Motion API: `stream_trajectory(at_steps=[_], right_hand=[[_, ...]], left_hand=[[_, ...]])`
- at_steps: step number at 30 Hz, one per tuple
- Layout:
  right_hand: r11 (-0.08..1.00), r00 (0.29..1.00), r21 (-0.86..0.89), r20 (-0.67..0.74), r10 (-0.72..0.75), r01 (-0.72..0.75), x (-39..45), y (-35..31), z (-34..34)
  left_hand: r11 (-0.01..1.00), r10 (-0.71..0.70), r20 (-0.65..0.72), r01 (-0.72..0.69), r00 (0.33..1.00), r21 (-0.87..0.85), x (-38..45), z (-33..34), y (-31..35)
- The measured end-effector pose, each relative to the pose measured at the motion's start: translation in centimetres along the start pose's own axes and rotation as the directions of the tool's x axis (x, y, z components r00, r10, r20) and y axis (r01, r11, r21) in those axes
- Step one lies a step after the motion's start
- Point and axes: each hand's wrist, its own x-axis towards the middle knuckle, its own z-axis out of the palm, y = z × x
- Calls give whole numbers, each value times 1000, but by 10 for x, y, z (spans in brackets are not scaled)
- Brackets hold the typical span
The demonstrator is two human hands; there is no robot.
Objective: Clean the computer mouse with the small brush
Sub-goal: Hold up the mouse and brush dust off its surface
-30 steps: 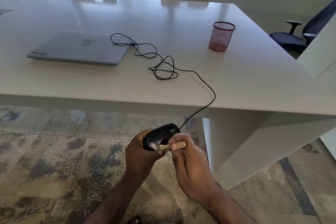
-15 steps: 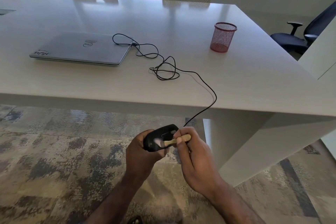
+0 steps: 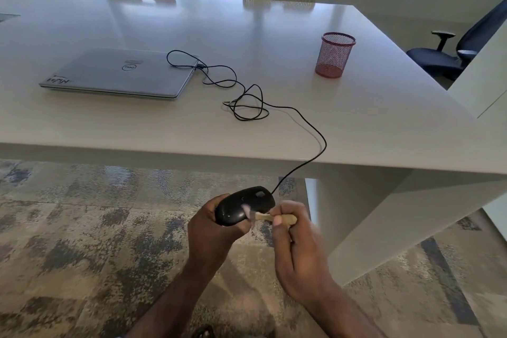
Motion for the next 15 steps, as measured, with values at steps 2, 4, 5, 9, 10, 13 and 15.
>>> stream_trajectory(at_steps=[2,4,5,9,10,13,15], right_hand=[[999,999,29,42,-23,22,-2,-3,4],[998,999,56,31,-30,28,-1,-3,5],[998,1000,63,-8,-21,22,-1,-1,3],[997,984,-72,-181,7,-20,5,10,-9],[993,982,-111,-189,18,-40,7,12,-11],[994,992,-103,-129,6,-20,5,13,-7],[998,998,-61,-63,-10,6,2,10,0]], left_hand=[[1000,-9,6,9,1000,9,2,1,-3],[1000,-7,-3,7,1000,15,4,0,-5],[1000,-2,-3,2,1000,9,3,0,-4],[1000,25,-19,-25,1000,-13,3,-1,-1],[999,30,-22,-30,999,-13,3,-1,-1],[1000,20,-29,-21,999,-20,4,1,0],[1000,9,-28,-10,1000,-22,5,2,0]])
